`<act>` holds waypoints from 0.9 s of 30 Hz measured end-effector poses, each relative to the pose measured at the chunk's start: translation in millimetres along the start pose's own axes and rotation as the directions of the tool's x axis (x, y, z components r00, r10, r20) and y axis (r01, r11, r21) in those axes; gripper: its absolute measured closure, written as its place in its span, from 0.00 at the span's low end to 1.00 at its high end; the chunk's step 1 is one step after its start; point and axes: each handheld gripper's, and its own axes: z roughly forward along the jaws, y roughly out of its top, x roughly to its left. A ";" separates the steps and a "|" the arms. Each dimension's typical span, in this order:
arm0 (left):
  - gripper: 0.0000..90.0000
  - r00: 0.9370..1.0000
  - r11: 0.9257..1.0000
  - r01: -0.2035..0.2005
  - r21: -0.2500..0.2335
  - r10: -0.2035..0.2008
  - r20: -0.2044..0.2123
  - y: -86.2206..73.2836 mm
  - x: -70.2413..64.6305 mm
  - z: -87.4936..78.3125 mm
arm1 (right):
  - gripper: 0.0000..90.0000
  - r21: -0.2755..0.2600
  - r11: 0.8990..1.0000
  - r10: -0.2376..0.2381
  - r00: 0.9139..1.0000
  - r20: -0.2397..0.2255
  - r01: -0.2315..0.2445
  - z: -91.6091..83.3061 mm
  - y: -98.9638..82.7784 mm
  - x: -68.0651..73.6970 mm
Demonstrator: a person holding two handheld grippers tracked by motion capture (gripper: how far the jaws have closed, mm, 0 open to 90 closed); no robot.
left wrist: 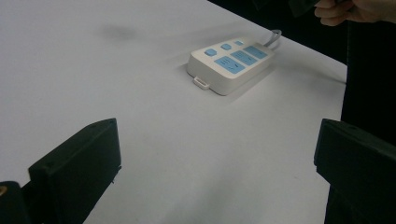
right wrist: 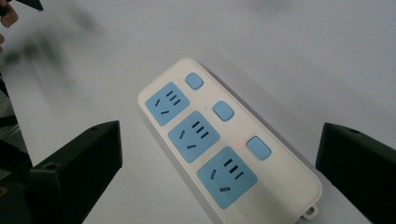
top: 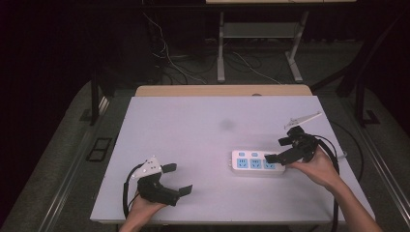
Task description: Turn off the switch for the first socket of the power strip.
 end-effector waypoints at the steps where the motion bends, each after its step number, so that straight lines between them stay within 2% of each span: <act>1: 0.00 1.000 1.000 0.000 0.002 0.000 -0.001 0.0 0.0 0.0 | 0.00 0.003 1.000 0.001 1.000 0.001 -0.001 0.5 0.6 -0.4; 8: 0.00 1.000 1.000 -0.002 0.006 0.002 -0.001 0.0 0.0 0.5 | 0.01 0.014 1.000 0.015 1.000 0.007 -0.016 5.1 1.9 -5.6; 11: 0.00 1.000 1.000 -0.002 0.007 0.002 -0.001 0.0 0.0 0.6 | 0.08 0.017 1.000 0.011 1.000 0.019 -0.012 6.6 2.0 -7.7; 13: 0.00 1.000 1.000 -0.003 0.006 0.003 -0.001 -0.1 0.1 0.6 | 0.24 0.019 1.000 0.009 0.999 0.037 -0.010 7.1 1.8 -9.9; 14: 0.00 1.000 1.000 -0.003 0.005 0.003 0.000 -0.1 0.1 0.5 | 0.24 0.019 1.000 0.009 0.999 0.037 -0.010 7.1 1.8 -9.9; 20: 0.00 1.000 1.000 -0.010 0.008 0.010 0.004 -0.1 -0.1 1.0 | 0.55 0.031 0.999 0.018 0.999 0.035 -0.019 8.5 1.4 -13.0; 26: 0.00 1.000 1.000 -0.009 0.009 0.009 0.004 -0.2 -0.1 1.3 | 0.73 0.040 0.999 0.010 0.999 0.034 -0.011 11.1 1.5 -14.5; 27: 0.00 1.000 1.000 -0.009 0.009 0.009 0.004 -0.2 -0.1 1.3 | 0.80 0.041 0.999 0.010 1.000 0.028 -0.011 12.0 1.8 -14.7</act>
